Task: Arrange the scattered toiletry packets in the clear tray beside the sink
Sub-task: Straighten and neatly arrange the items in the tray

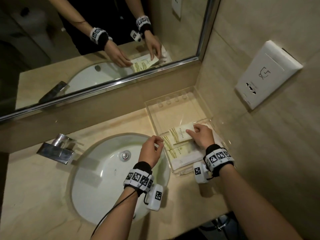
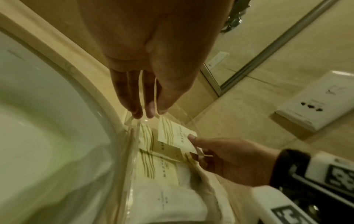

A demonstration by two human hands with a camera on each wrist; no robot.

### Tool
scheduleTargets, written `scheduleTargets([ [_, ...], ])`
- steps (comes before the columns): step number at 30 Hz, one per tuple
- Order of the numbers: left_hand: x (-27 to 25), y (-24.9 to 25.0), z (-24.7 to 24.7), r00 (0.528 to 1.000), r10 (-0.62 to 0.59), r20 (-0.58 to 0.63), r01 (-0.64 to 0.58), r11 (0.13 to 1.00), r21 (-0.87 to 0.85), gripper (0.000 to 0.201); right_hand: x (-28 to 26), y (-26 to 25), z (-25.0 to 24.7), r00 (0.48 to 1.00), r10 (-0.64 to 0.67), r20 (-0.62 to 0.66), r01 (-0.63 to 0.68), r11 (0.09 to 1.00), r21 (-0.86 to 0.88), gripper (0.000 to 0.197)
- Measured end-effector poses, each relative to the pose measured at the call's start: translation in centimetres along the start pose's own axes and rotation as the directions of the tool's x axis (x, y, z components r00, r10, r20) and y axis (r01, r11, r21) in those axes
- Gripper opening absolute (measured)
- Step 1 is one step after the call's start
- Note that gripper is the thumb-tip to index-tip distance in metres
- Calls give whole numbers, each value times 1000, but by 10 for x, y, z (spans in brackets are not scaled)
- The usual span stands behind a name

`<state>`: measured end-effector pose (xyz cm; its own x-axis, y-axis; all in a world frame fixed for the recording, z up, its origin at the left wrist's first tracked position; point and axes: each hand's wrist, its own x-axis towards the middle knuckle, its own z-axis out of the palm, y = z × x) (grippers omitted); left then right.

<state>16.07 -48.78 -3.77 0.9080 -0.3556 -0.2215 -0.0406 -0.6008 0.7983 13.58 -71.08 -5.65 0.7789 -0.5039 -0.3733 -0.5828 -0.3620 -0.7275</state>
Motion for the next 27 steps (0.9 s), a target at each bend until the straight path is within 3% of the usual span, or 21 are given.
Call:
scheduleTargets([
  [2, -1, 1, 3, 1000, 20, 13, -21, 998, 64, 14, 0, 4, 11, 999, 14, 42, -13, 1000, -24, 31],
  [5, -2, 2, 12, 996, 75, 57, -84, 981, 174, 14, -2, 3, 23, 999, 20, 46, -18, 999, -33, 44],
  [10, -3, 2, 24, 983, 164, 78, -181, 919, 350, 22, -3, 2, 30, 1000, 0, 22, 2, 994, -113, 42],
  [19, -4, -3, 34, 981, 167, 98, -194, 851, 488, 27, -10, 1, 38, 986, -141, -88, 95, 914, -395, 51],
  [25, 1, 1, 42, 971, 209, 120, -240, 792, 561, 39, -2, 14, 35, 994, -84, -68, 52, 923, -380, 16],
  [27, 3, 3, 44, 965, 221, 140, -261, 769, 584, 40, -4, 15, 34, 994, -87, -58, 63, 940, -335, 13],
])
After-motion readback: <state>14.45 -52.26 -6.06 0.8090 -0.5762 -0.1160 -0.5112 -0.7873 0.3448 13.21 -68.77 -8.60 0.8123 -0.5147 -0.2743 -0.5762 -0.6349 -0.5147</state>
